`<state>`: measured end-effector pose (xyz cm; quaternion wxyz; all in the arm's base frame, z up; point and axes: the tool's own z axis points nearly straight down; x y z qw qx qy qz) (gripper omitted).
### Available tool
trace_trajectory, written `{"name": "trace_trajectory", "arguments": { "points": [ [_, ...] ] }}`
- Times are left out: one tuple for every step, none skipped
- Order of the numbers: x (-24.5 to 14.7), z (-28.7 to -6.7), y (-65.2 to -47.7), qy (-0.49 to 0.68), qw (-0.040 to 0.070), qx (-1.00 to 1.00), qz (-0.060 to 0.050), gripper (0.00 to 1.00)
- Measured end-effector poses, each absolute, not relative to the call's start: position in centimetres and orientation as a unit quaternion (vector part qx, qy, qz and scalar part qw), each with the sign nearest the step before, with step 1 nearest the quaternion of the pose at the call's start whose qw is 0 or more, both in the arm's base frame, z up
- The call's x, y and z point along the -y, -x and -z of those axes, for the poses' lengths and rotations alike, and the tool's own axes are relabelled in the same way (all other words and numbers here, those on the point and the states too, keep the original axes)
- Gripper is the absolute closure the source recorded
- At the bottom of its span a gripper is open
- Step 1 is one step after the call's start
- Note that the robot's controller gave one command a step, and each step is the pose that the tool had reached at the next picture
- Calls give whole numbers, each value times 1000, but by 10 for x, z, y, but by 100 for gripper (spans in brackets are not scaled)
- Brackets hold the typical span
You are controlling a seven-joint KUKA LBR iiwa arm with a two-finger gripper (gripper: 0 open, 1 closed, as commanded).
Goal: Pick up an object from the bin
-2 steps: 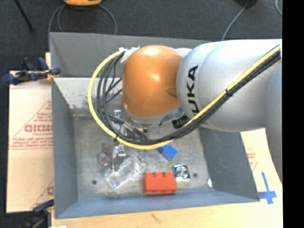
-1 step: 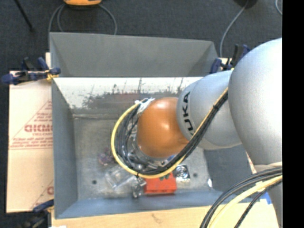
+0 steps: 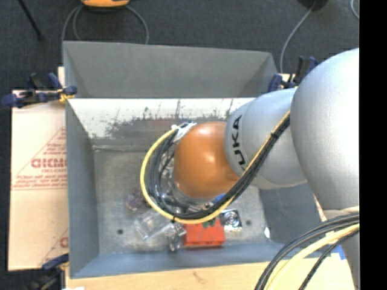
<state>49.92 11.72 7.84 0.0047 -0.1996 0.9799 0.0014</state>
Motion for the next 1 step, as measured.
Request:
{"name": "trace_trajectory", "arguments": {
  "points": [
    [-118, -79, -501, 197, 4, -980, -2, 0]
  ]
}}
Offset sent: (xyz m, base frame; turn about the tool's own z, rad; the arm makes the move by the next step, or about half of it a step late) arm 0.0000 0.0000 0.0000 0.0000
